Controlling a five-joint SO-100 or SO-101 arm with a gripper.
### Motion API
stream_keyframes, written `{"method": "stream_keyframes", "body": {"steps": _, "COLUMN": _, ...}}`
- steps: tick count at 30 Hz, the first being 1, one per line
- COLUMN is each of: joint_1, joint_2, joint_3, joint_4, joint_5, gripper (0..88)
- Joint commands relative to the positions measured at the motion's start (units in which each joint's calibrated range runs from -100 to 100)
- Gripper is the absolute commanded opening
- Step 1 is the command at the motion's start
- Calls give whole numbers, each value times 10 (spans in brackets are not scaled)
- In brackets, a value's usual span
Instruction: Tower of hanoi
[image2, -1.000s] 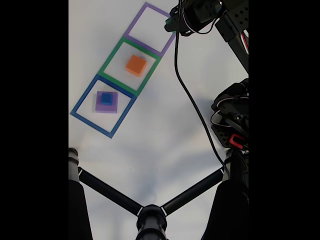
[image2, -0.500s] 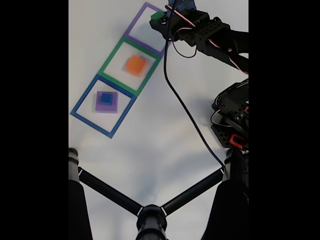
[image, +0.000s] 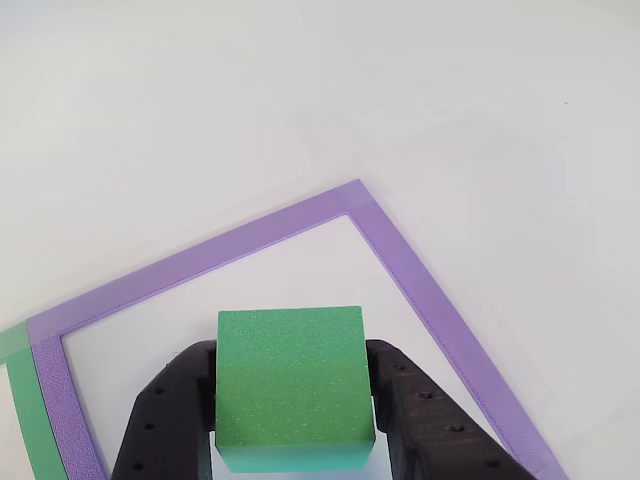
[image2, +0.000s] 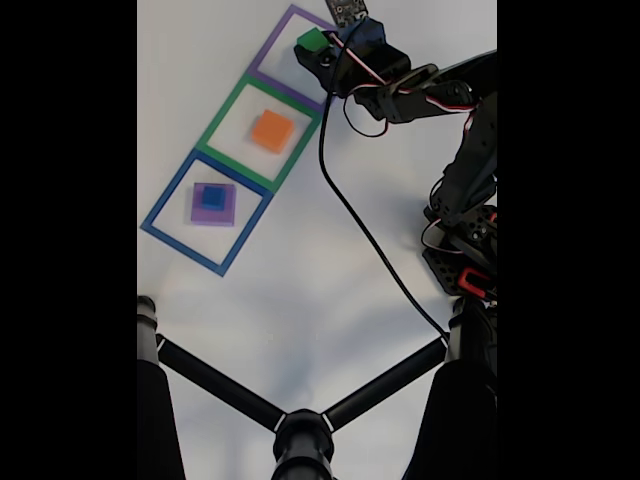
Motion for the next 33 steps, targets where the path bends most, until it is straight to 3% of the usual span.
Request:
{"method": "stream_keyframes", "body": {"steps": 1, "joint_1": -8, "joint_2": 3, "joint_3": -2, "joint_4": -32, "joint_5": 2, "gripper": 64}}
{"method": "stream_keyframes", "body": {"steps": 11, "joint_1": -13, "joint_2": 50, "joint_3": 34, "joint_4": -119, "joint_5": 2, "gripper": 70}}
{"method": "stream_keyframes", "body": {"steps": 21, "joint_1": -20, "joint_2": 77, "joint_3": 29, "joint_4": -145, "joint_5": 2, "gripper": 162}}
{"method": "stream_keyframes", "body": {"steps": 29, "joint_1": -19, "joint_2": 61, "joint_3": 31, "joint_4": -137, "joint_5": 2, "gripper": 246}}
{"method": "stream_keyframes", "body": {"steps": 33, "joint_1": -19, "joint_2": -4, "joint_3": 32, "joint_4": -69, "joint_5": 2, "gripper": 257}}
